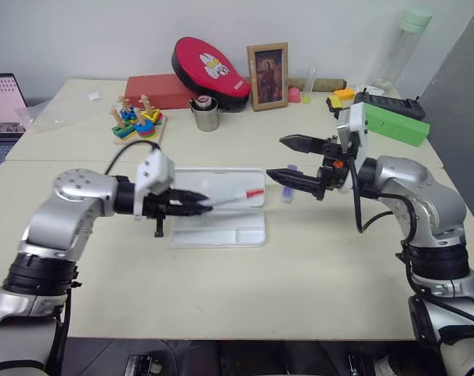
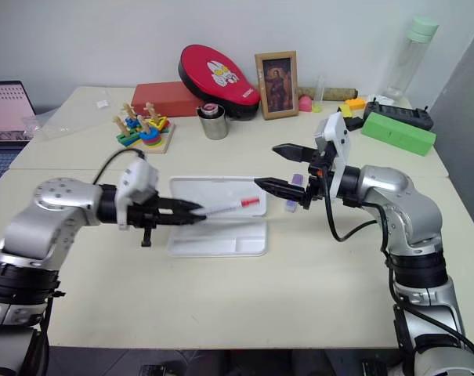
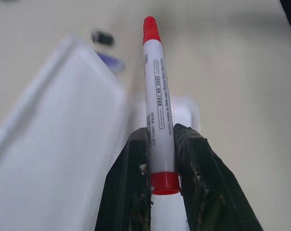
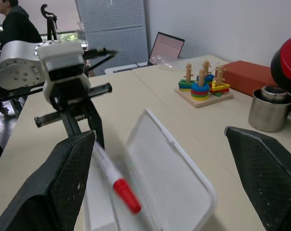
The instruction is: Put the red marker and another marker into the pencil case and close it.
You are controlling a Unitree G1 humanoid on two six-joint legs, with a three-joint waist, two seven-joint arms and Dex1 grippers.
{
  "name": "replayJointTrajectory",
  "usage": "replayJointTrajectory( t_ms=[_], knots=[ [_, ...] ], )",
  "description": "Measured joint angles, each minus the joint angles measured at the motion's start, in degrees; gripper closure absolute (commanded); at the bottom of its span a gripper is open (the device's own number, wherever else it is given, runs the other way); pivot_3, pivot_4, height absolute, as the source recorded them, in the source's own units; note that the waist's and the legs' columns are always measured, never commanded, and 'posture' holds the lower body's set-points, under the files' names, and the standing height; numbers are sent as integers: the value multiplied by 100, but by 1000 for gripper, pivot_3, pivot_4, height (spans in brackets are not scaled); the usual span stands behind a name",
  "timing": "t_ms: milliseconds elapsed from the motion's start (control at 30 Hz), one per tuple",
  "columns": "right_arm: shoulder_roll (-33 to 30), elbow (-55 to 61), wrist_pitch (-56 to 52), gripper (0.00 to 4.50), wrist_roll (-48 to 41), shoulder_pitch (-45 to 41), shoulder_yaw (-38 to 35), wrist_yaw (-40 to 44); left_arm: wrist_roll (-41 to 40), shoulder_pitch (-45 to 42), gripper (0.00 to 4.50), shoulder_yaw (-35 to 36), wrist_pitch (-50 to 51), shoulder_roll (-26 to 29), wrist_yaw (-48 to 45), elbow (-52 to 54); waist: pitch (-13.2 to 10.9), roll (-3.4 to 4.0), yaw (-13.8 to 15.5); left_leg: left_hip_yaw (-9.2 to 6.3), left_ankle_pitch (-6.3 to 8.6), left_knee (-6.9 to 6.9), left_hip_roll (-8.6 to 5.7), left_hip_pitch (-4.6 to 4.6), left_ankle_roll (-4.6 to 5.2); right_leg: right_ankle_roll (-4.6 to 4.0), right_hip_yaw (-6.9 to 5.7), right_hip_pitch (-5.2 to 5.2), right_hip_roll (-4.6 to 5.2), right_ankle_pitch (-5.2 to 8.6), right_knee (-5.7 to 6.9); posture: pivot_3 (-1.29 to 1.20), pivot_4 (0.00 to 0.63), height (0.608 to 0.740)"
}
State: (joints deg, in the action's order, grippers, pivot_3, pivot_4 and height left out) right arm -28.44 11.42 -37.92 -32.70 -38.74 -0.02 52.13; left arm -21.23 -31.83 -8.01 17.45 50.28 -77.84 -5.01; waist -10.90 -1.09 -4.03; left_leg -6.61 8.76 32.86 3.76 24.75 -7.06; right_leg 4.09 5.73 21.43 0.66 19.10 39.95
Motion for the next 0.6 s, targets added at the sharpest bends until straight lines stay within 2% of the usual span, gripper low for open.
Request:
replayJointTrajectory(
  t_ms=[133,333,400,500,600],
  knots=[
    [-60,329,-29,0,-10,173,-43,-184,583,-312,4035,-307,-625,-110,-205,-732,0,0,16,-1,0,2,-1,4,0,0,-1,-1,1,0,-3,0,150,740],
    [-151,607,-171,0,-15,378,-50,-383,1044,-572,4035,-521,-1189,-385,-336,-1448,0,0,66,-1,0,2,-1,5,0,1,-1,1,1,0,-2,0,150,740],
    [-196,661,-223,0,-15,422,-49,-429,1112,-628,3326,-522,-1258,-442,-405,-1563,0,0,64,-1,0,2,-1,4,0,0,-1,1,0,0,-1,0,150,740],
    [-252,699,-293,0,-7,526,-31,-493,1249,-676,3026,-524,-1381,-463,-409,-1642,0,0,64,-2,0,2,-1,4,0,0,-1,0,1,0,-1,0,150,740],
    [-258,684,-315,0,9,603,54,-539,1318,-676,2319,-524,-1425,-510,-407,-1735,0,0,63,-2,0,3,-1,4,0,0,-1,0,1,0,0,0,150,740]
  ],
)
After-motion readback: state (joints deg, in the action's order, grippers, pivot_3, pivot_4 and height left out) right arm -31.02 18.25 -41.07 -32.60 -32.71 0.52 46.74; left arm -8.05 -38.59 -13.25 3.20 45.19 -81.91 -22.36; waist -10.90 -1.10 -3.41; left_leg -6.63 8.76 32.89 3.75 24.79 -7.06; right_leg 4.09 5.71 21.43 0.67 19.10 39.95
